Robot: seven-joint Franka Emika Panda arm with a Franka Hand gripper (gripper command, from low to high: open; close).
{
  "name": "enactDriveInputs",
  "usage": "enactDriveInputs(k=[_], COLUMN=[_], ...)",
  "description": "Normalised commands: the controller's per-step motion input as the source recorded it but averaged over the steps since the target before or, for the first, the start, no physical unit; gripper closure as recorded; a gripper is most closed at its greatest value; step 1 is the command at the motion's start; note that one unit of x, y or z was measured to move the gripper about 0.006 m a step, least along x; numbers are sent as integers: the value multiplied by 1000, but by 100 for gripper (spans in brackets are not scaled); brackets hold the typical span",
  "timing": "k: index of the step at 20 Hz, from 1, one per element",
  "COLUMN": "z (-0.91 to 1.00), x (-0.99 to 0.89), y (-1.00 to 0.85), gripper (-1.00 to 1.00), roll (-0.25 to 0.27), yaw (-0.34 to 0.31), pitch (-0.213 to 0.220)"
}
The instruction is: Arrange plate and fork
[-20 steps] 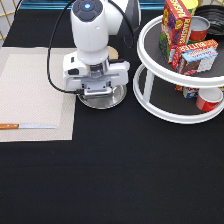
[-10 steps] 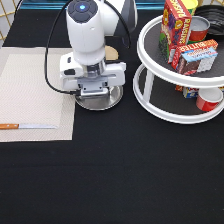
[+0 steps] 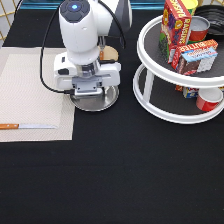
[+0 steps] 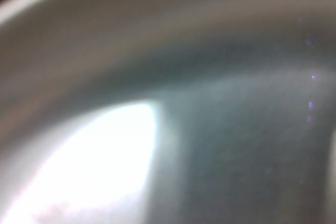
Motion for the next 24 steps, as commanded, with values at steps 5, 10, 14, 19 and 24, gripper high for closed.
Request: enactDriveInputs(k=[5,10,14,19,24], z=[62,36,3,13,14], x=[125,7,5,14,3], y=[-685,-779,-815,-810,-792], gripper=[-100,-100,-100,-100,-100], roll=[141,168,180,162,152], yaw=[0,0,0,0,0], pitch=[146,104,79,65,31])
